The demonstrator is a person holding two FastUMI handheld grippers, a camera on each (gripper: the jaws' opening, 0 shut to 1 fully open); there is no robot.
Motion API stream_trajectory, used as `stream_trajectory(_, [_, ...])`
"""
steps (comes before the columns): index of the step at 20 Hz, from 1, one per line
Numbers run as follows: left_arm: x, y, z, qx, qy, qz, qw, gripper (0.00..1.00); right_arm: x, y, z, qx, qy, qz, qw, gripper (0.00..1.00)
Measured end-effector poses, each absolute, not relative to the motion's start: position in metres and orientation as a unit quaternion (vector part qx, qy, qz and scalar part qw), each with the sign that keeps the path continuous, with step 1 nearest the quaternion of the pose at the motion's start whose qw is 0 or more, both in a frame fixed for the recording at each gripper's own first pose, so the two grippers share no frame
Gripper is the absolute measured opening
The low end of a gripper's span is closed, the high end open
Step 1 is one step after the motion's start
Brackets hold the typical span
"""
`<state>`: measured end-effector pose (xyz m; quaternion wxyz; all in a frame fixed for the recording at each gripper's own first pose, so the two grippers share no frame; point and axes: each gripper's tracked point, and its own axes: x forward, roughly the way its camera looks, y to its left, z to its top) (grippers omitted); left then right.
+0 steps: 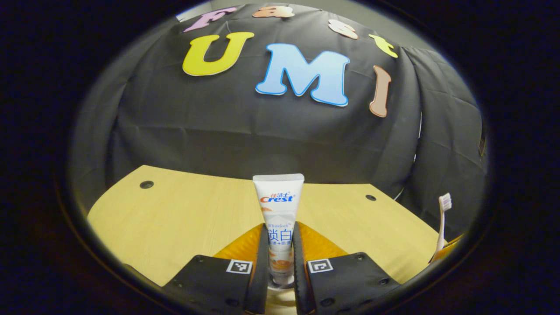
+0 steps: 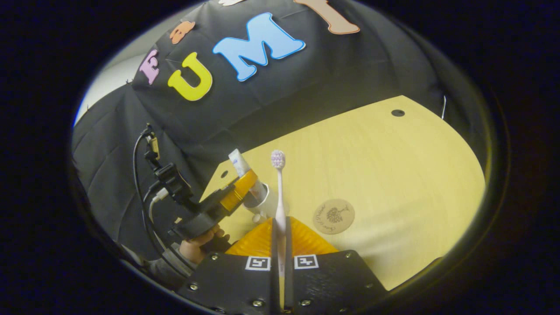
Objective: Put the toothbrush and toothpaste on the desktop into the cup, then pick up the cup and place it on the coaster on the desktop.
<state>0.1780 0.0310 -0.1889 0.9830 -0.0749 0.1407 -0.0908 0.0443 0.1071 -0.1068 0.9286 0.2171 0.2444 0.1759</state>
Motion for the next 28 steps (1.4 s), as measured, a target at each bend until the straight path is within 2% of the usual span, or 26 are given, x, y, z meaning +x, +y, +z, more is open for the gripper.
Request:
stream_trajectory(4, [0.172,0.030,-0.192,-0.076,0.154,-0.095,0.981,0.38,0.049,0.111,-0.102,0.210,0.243,0.184,0.929,0.05])
stream_trajectory(7, [0.166,0.034,-0.190,-0.072,0.156,-0.089,0.981,0.55,0.055,0.113,-0.092,0.202,0.232,0.189,0.933,0.05])
stream_trajectory(9, [0.160,0.039,-0.190,-0.068,0.161,-0.086,0.981,0.51,0.063,0.116,-0.086,0.199,0.223,0.190,0.935,0.05])
stream_trajectory(10, [0.155,0.042,-0.189,-0.068,0.164,-0.084,0.981,0.55,0.068,0.119,-0.083,0.197,0.217,0.192,0.936,0.05])
stream_trajectory(11, [0.152,0.044,-0.187,-0.069,0.164,-0.085,0.980,0.53,0.074,0.121,-0.078,0.194,0.210,0.194,0.938,0.05])
stream_trajectory(12, [0.149,0.044,-0.183,-0.068,0.162,-0.085,0.981,0.58,0.079,0.123,-0.073,0.191,0.203,0.195,0.940,0.05])
stream_trajectory(13, [0.146,0.045,-0.182,-0.063,0.163,-0.086,0.981,0.80,0.086,0.126,-0.068,0.189,0.196,0.196,0.942,0.05])
stream_trajectory(14, [0.143,0.046,-0.180,-0.059,0.163,-0.087,0.981,0.70,0.092,0.128,-0.062,0.189,0.189,0.195,0.944,0.05])
stream_trajectory(16, [0.137,0.046,-0.176,-0.055,0.165,-0.091,0.981,0.68,0.107,0.134,-0.053,0.195,0.176,0.196,0.945,0.05])
stream_trajectory(17, [0.133,0.046,-0.174,-0.053,0.167,-0.091,0.980,0.69,0.115,0.137,-0.047,0.200,0.169,0.198,0.945,0.05])
stream_trajectory(19, [0.123,0.045,-0.170,-0.062,0.170,-0.101,0.978,0.84,0.131,0.143,-0.041,0.205,0.157,0.197,0.946,0.05])
stream_trajectory(21, [0.116,0.045,-0.167,-0.074,0.175,-0.107,0.976,0.82,0.146,0.150,-0.037,0.205,0.148,0.195,0.948,0.05])
stream_trajectory(23, [0.107,0.047,-0.166,-0.088,0.183,-0.111,0.973,0.87,0.160,0.156,-0.037,0.207,0.142,0.191,0.949,0.05])
stream_trajectory(26, [0.091,0.051,-0.171,-0.106,0.204,-0.116,0.966,0.82,0.175,0.170,-0.036,0.215,0.128,0.195,0.948,0.05])
stream_trajectory(27, [0.086,0.052,-0.174,-0.112,0.211,-0.116,0.964,0.93,0.182,0.174,-0.036,0.214,0.123,0.194,0.949,0.05])
stream_trajectory(28, [0.082,0.054,-0.177,-0.115,0.217,-0.116,0.962,0.87,0.185,0.178,-0.039,0.213,0.120,0.194,0.950,0.05])
